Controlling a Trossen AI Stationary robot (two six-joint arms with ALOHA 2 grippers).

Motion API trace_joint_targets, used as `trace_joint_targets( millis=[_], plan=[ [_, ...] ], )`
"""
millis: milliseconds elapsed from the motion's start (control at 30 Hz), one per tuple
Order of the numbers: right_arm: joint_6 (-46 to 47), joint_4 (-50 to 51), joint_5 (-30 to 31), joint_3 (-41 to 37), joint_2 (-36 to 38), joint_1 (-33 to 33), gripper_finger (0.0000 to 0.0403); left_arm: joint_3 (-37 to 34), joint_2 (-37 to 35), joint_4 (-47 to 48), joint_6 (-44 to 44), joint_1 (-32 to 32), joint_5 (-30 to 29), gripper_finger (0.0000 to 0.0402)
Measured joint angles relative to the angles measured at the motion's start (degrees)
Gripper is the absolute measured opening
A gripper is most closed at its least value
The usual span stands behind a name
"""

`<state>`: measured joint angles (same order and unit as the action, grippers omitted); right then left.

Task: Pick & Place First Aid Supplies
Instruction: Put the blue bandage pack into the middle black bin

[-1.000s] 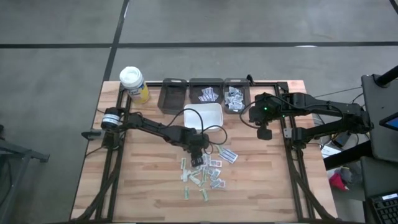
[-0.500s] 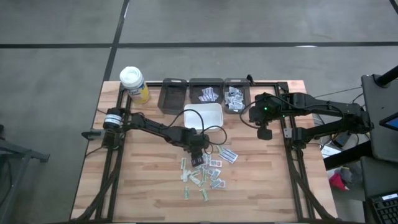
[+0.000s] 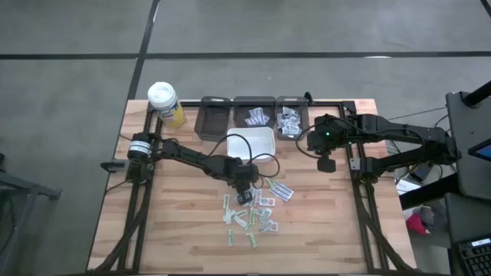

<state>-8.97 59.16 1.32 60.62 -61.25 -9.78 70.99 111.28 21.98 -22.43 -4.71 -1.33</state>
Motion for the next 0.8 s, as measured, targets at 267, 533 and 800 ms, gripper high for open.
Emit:
trace_joint_targets(
  millis=[267, 533, 800],
  plan=[
    [0.0, 0.0, 0.0, 0.0, 0.0, 0.0, 0.0008, 0.4, -0.2, -0.5, 0.0, -0.1, 0.9, 0.0003],
    [0.0, 0.0, 0.0, 0.0, 0.0, 0.0, 0.0008, 1.0, -2.5, 0.1, -0.1, -0.1, 0.0, 0.0],
    [-0.3, 0.0, 0.0, 0.0, 0.0, 0.0, 0.0008, 1.5, -3.4, 0.8, -0.3, 0.0, -1.3, 0.0]
  ],
)
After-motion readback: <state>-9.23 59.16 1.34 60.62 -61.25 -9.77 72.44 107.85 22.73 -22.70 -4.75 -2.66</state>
